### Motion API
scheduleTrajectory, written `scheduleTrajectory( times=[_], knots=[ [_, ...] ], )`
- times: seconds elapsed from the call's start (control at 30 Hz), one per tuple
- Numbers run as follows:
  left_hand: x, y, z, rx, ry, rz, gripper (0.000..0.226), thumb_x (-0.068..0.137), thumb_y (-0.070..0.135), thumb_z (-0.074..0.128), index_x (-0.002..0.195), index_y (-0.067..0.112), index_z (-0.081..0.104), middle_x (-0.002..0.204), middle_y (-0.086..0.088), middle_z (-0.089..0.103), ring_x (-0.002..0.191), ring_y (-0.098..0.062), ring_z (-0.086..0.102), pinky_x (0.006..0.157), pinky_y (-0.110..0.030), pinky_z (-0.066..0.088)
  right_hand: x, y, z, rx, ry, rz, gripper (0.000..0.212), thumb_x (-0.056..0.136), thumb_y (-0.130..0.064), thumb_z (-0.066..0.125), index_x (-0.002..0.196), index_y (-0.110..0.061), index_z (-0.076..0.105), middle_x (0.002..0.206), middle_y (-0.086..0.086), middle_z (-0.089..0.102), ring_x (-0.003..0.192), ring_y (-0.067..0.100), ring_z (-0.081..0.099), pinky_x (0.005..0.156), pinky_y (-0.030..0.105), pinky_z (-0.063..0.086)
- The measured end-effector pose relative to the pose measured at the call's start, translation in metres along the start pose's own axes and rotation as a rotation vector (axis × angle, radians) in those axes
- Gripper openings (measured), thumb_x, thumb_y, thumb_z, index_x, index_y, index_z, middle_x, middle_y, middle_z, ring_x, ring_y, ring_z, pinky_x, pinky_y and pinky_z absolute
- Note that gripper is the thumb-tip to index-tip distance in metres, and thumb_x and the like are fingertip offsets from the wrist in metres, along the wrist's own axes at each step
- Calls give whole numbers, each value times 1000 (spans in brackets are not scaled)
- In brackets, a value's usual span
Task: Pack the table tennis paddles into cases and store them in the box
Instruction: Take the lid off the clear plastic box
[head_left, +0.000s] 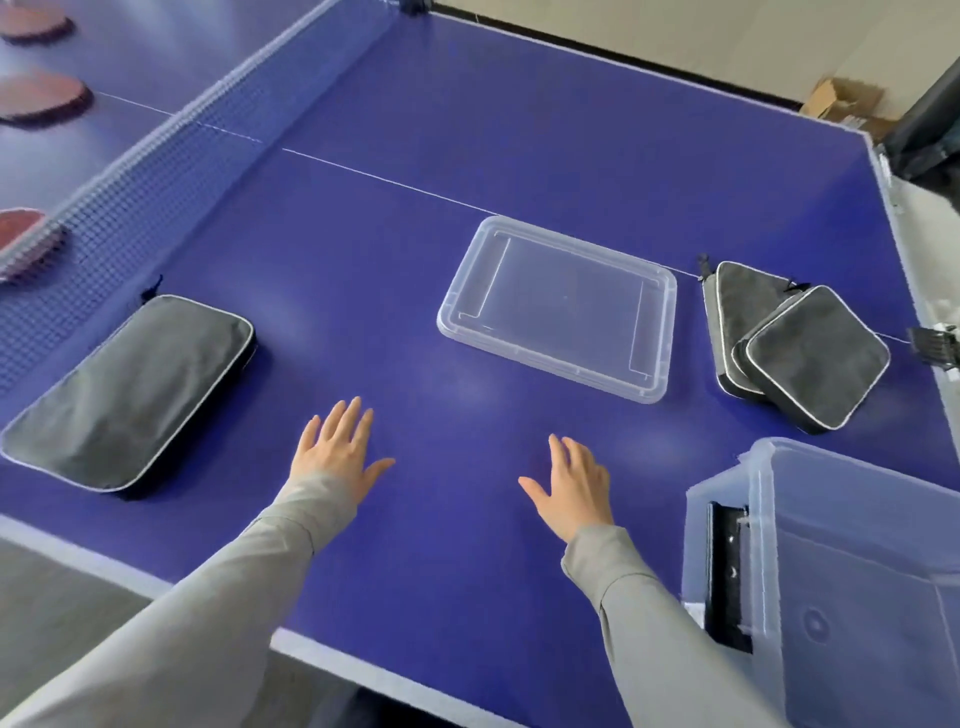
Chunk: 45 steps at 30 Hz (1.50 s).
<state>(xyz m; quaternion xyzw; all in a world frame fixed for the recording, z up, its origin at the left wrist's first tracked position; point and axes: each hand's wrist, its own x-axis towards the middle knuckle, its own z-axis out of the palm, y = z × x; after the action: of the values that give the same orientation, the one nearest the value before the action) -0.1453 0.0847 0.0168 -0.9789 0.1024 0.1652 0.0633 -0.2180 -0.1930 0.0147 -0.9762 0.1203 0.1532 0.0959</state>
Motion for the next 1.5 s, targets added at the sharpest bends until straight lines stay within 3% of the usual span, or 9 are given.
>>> scheduleTrajectory(
  times=[0.2,0.4,0.53,0.67,0.77,0.9,1.1,1.33,1.5],
  knots=[
    [-29,-87,9,-100,71,-88,79,90,65,27,151,21,2,160,5,-4,147,-13,-3,119,-34,0,-12,-71,15,12,-31,-61,74,92,-59,38,148,-16,17,154,4,24,141,21,23,109,37,30],
    [-14,-215,4,-269,234,-169,76,88,59,46,148,17,25,157,-1,18,145,-19,14,117,-37,11,4,-180,32,97,-25,-27,74,91,-60,38,148,-17,18,153,3,26,140,20,23,109,37,30],
    [23,-310,11,-361,173,-288,81,84,64,45,148,19,24,156,0,21,144,-20,17,115,-40,16,16,-289,47,260,-39,23,74,91,-59,40,148,-16,21,152,1,27,140,19,22,109,38,29],
    [57,-358,22,-548,15,-360,89,80,66,51,149,18,20,150,-5,29,138,-27,27,108,-46,26,29,-378,55,469,-76,49,73,91,-57,44,147,-14,24,149,0,30,138,19,23,108,38,26],
    [76,-372,32,-800,-100,-381,93,76,65,59,147,17,25,145,-8,37,133,-28,35,110,-46,29,39,-417,60,630,-115,145,74,89,-57,48,146,-14,27,146,2,34,135,20,27,109,39,28],
    [96,-378,38,-987,-235,-401,79,68,67,66,131,25,46,127,-1,54,115,-25,52,103,-42,39,55,-437,66,850,-174,293,77,88,-52,54,145,-9,28,142,7,37,133,23,33,111,37,29],
    [110,-376,31,-1165,-283,-458,71,63,49,81,120,19,51,92,7,57,75,-10,54,71,-30,41,68,-452,75,1009,-185,358,53,85,-38,64,126,-9,47,127,10,50,121,26,48,105,39,38],
    [101,-359,18,-1407,-219,-475,55,67,27,84,109,17,49,89,6,56,70,-7,54,56,-24,40,61,-445,65,1116,-173,341,51,87,-29,64,130,-13,41,129,10,50,121,26,49,106,43,39],
    [88,-344,0,-1577,-430,-338,55,52,48,85,97,21,67,79,0,72,67,-19,68,59,-42,58,49,-409,31,1122,-96,241,49,88,-29,64,130,-22,41,131,-1,50,122,16,49,105,35,40]
  ],
)
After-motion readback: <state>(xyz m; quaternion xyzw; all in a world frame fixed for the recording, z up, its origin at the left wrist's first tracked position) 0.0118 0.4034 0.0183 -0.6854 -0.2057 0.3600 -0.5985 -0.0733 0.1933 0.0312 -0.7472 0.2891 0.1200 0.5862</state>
